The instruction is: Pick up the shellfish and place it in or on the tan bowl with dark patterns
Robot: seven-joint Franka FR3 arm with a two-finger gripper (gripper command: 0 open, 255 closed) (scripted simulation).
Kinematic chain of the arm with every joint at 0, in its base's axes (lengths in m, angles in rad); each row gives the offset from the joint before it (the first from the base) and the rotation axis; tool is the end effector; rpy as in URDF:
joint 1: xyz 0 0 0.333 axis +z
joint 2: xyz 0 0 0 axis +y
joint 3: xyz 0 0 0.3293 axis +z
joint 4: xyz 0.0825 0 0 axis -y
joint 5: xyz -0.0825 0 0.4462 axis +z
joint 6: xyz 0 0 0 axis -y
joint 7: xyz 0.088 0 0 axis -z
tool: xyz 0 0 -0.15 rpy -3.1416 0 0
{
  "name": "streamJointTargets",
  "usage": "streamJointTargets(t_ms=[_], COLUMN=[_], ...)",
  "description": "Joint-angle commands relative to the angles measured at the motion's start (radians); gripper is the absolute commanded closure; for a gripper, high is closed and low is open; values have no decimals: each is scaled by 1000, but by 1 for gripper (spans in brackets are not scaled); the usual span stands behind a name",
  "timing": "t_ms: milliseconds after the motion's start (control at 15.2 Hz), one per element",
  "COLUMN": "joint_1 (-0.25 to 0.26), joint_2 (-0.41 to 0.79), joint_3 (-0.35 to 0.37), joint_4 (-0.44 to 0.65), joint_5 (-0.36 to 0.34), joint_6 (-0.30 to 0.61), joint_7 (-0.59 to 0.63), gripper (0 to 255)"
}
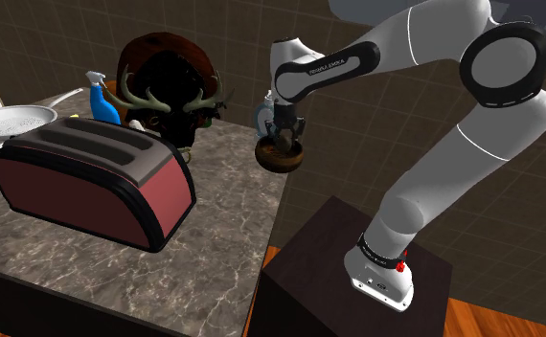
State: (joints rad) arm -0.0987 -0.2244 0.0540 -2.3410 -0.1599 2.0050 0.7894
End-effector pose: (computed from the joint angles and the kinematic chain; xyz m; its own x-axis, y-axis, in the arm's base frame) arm 0.5015 -0.0387 0.3535 0.7257 -0.6876 0.0226 -0.6787 -0.7102 0.1873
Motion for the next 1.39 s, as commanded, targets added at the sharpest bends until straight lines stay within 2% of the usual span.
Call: streamJointTargets(t_ms=[0, 198, 264, 594, 858, 1320], joint_1=[0, 0, 0, 0, 9, 9], joint_2=[1, 1, 1, 1, -25, -25], joint_3=[0, 0, 0, 0, 10, 10], joint_4=[-1, -1, -1, -1, 103, 103], joint_5=[0, 0, 0, 0, 14, 14], joint_6=[2, 2, 2, 2, -128, -128], joint_7=[0, 0, 0, 0, -6, -6], gripper=[255, 255, 0, 0, 0, 0])
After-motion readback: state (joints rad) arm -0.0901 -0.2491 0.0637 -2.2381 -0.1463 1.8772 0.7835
